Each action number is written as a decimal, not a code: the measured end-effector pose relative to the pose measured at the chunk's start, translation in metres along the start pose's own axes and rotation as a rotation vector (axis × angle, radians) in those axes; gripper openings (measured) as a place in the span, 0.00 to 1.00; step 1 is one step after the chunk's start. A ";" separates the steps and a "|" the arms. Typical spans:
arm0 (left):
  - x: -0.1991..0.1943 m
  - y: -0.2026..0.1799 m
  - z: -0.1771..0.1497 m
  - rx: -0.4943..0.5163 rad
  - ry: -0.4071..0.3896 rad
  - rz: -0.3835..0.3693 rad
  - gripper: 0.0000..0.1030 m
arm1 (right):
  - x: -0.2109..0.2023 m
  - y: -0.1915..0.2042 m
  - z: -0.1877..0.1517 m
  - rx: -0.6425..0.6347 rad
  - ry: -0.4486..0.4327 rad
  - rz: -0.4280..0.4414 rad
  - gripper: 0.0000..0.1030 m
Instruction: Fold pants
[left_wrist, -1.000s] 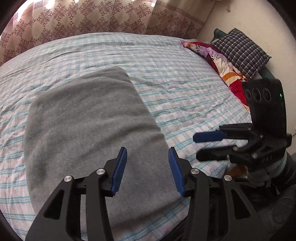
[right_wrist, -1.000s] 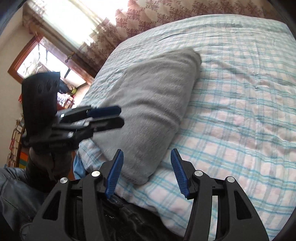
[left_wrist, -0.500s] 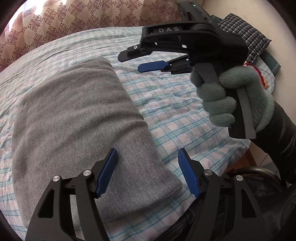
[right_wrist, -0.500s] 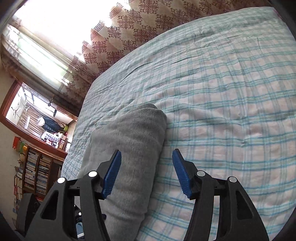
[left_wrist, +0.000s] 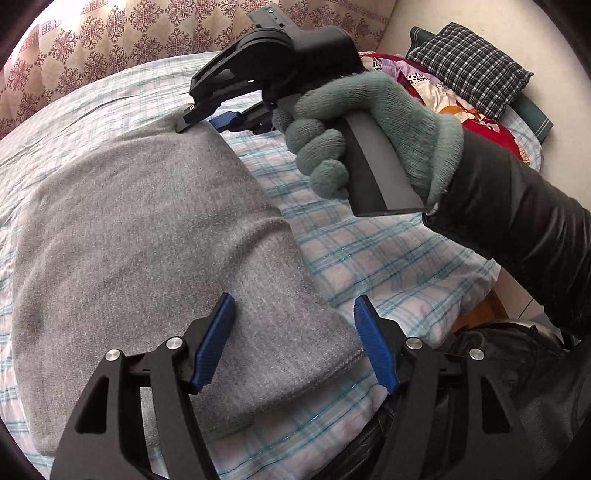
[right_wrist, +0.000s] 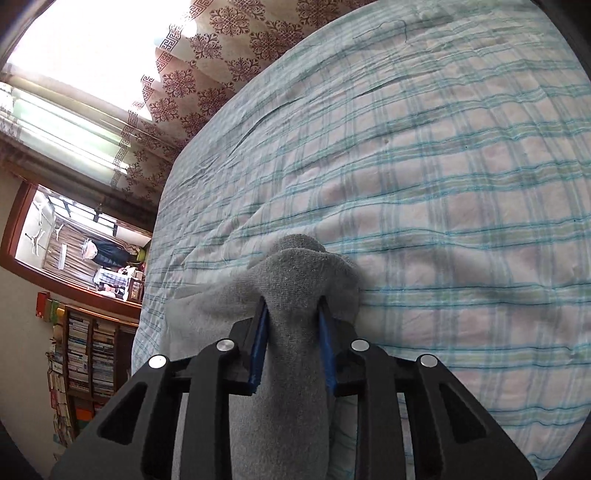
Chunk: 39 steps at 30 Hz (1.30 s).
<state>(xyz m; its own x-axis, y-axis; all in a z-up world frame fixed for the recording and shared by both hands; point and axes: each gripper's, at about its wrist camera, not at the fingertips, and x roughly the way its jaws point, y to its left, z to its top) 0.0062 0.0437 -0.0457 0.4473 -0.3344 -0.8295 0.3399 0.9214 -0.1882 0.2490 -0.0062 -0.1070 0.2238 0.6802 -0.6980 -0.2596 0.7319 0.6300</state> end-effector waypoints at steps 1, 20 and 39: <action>0.001 -0.001 -0.001 0.007 0.000 0.005 0.64 | 0.004 0.005 0.003 -0.023 -0.001 -0.025 0.19; -0.008 0.007 -0.001 -0.024 -0.012 0.036 0.65 | -0.044 0.013 -0.013 -0.117 -0.068 -0.110 0.49; -0.026 0.006 0.006 0.008 -0.057 0.163 0.67 | -0.084 0.007 -0.096 -0.127 -0.035 -0.085 0.57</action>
<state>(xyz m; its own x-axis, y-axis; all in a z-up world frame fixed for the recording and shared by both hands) 0.0019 0.0563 -0.0220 0.5430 -0.1911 -0.8177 0.2651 0.9630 -0.0490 0.1378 -0.0616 -0.0770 0.2822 0.6189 -0.7331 -0.3543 0.7773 0.5198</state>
